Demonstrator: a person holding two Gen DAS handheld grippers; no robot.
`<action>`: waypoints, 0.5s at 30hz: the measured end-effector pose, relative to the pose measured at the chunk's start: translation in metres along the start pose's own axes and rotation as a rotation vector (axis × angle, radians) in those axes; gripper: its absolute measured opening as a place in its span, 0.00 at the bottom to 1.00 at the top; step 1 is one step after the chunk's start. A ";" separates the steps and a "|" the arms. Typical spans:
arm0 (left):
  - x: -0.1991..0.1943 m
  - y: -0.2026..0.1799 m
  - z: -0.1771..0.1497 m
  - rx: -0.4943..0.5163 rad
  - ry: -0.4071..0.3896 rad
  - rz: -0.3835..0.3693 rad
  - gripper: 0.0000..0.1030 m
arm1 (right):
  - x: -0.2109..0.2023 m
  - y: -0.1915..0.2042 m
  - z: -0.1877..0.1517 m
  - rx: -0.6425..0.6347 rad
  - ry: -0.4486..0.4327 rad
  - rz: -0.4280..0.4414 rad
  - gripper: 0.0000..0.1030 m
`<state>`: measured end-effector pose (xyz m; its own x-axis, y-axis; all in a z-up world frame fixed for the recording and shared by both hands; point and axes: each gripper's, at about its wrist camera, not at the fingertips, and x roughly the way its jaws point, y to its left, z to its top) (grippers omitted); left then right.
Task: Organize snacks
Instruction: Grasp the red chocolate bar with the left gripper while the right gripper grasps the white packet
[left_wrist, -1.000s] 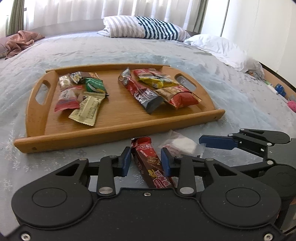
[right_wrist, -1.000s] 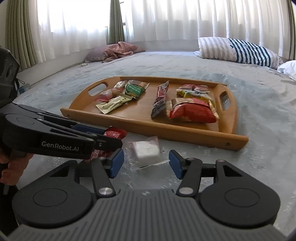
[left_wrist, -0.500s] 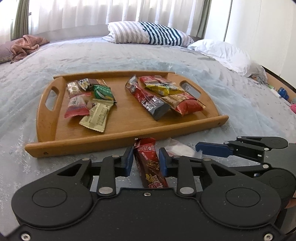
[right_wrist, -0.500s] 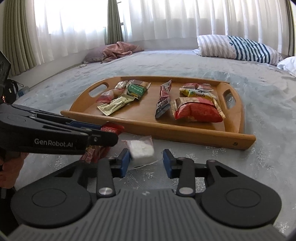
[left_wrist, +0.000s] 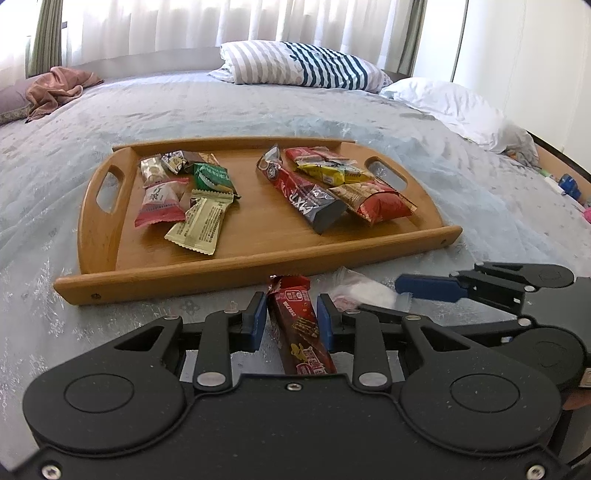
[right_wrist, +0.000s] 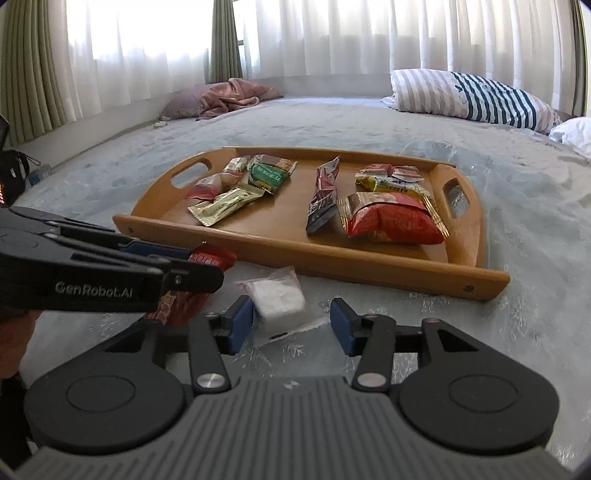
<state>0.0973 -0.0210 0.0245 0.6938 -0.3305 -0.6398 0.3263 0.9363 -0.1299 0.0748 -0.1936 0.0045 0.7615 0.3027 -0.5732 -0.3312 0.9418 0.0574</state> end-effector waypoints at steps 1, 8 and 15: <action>0.001 0.000 0.000 -0.001 0.002 0.000 0.27 | 0.002 0.002 0.000 -0.014 0.001 0.000 0.63; 0.002 0.004 -0.002 -0.030 0.013 -0.005 0.28 | 0.012 0.012 0.002 -0.059 0.009 -0.001 0.63; -0.002 0.008 -0.007 -0.072 0.024 -0.002 0.42 | 0.003 0.009 -0.004 -0.046 -0.008 -0.034 0.37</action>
<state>0.0934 -0.0122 0.0196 0.6771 -0.3304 -0.6576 0.2799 0.9420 -0.1851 0.0717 -0.1848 0.0005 0.7773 0.2719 -0.5674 -0.3301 0.9440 0.0002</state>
